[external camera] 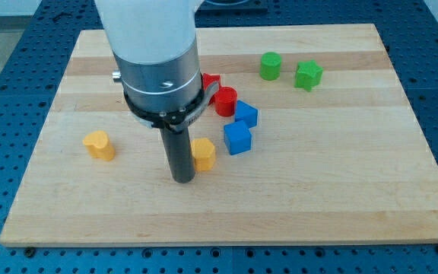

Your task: Move your arm closer to the yellow heart

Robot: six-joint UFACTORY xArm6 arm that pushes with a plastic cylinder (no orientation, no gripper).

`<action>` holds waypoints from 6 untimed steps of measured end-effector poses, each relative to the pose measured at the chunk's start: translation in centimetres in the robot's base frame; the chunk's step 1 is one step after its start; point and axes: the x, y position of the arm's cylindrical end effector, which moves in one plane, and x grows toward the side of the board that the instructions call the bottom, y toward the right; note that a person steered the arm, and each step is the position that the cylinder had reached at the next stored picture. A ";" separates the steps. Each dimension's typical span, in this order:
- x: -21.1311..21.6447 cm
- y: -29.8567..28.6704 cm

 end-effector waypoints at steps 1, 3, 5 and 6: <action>-0.9 0.1; -0.9 0.7; 1.1 -7.1; 0.2 -12.7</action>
